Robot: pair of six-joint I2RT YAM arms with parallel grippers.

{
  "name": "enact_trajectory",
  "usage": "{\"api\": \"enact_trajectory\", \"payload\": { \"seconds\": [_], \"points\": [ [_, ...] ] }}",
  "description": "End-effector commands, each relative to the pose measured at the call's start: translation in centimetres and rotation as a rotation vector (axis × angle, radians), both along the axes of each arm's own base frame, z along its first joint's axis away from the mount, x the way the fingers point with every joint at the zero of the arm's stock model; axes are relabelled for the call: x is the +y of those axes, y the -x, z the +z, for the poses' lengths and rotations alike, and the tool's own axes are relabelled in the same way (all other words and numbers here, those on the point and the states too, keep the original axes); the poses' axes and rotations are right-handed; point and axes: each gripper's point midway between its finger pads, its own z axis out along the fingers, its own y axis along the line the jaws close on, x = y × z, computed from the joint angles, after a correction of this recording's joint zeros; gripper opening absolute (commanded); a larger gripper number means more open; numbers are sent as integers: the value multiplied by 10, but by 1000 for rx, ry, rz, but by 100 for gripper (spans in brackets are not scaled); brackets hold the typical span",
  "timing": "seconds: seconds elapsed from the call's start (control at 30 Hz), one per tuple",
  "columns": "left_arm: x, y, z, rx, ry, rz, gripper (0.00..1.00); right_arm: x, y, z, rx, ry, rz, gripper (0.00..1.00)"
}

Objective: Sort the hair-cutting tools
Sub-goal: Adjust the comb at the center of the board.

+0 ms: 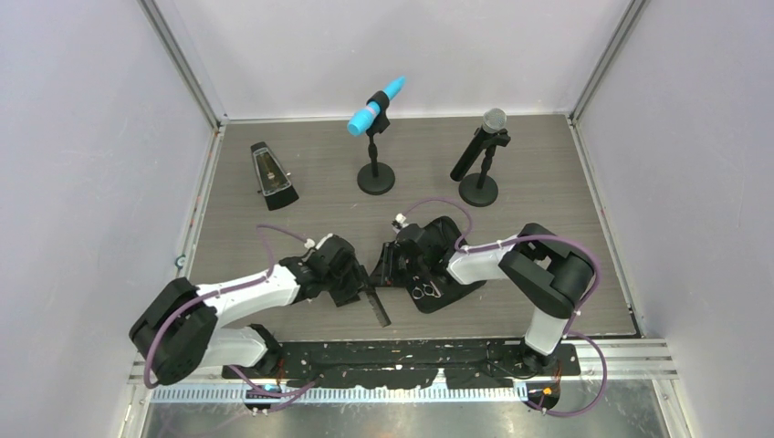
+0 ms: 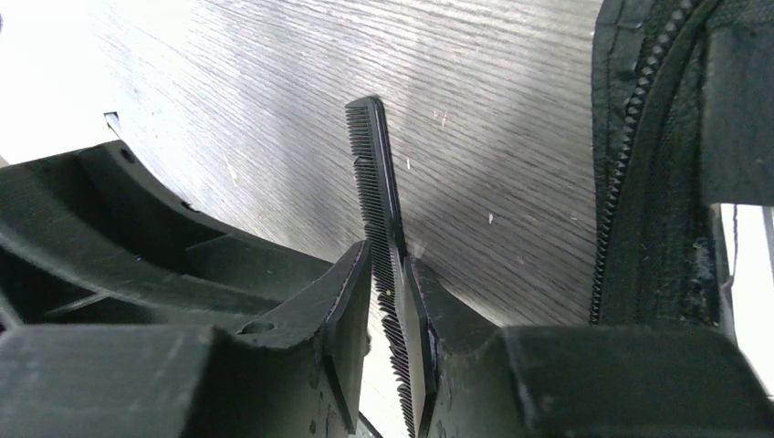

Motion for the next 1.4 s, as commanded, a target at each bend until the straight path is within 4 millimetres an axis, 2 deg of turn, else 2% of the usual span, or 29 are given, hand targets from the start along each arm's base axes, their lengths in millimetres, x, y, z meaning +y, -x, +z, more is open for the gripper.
{"api": "enact_trajectory", "payload": {
  "seconds": [0.0,0.3,0.63,0.97,1.03,1.2,1.37],
  "points": [
    [-16,-19,4,-28,28,15,52,-28,30,-45,100,158,42,31],
    [-42,-26,0,-9,99,-36,53,-28,30,-47,105,156,50,31],
    [-53,-51,49,-200,221,-4,52,-24,34,-53,136,145,73,30],
    [-48,-75,76,-288,243,29,52,-20,36,-49,131,119,92,30],
    [-48,-73,78,-276,238,19,52,-21,33,-45,115,117,89,30],
    [-35,-55,67,-210,183,-4,53,-32,24,-25,35,159,94,34],
    [-32,-45,56,-178,177,-23,53,-42,34,-24,42,197,150,40]
  ]
}}
